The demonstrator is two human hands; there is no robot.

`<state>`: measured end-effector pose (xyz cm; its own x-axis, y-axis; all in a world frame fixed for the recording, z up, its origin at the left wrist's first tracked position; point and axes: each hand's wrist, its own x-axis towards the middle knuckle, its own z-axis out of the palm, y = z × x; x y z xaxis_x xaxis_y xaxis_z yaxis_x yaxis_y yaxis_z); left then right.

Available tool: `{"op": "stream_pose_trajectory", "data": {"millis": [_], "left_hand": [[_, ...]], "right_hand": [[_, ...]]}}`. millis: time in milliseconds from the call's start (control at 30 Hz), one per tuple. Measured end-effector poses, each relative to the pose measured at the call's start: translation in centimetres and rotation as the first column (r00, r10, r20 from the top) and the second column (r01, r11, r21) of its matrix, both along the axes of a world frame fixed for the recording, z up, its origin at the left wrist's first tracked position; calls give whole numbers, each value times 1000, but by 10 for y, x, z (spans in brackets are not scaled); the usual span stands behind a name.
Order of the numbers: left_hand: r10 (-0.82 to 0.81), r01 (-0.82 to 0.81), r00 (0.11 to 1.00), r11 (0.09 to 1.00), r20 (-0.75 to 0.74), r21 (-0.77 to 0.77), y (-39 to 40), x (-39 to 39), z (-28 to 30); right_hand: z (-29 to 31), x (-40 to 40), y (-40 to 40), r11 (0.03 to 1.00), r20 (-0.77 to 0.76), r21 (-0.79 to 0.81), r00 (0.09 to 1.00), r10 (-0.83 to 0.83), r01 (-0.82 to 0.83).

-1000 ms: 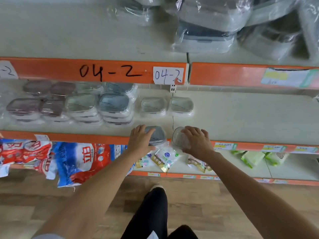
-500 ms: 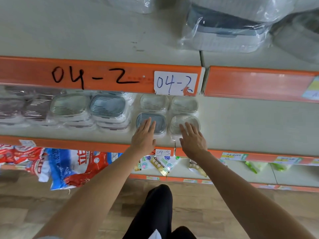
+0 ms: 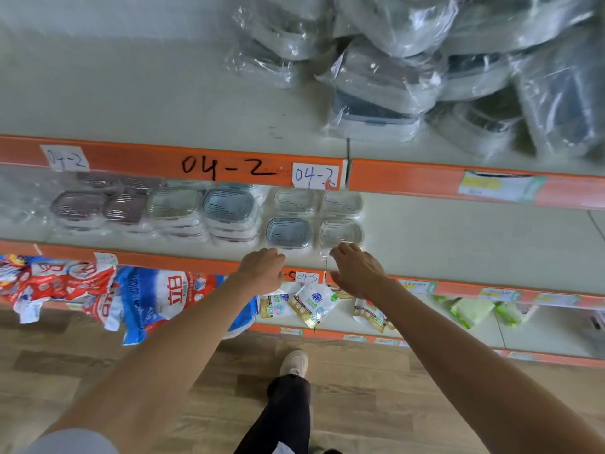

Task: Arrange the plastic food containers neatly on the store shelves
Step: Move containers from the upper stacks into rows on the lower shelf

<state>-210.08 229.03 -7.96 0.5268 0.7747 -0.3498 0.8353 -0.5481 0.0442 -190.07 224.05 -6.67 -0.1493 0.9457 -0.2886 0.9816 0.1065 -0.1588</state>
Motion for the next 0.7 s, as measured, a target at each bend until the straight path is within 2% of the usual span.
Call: {"op": "stream_pose_trajectory", "data": {"millis": [233, 433, 567, 700], "left_hand": [[-35, 16, 995, 981, 95, 196, -49, -16, 86], [-63, -31, 968, 929, 241, 368, -58, -31, 169], [-43, -131, 931, 888, 362, 441, -38, -38, 218], [-10, -251, 863, 859, 504, 447, -4, -39, 251]], "right_hand": [[79, -6, -52, 988, -7, 120, 995, 96, -95], [152, -17, -65, 931, 8, 325, 984, 177, -170], [197, -22, -53, 882, 55, 426, 979, 197, -202], [231, -21, -28, 857, 90, 482, 983, 158, -182]]}}
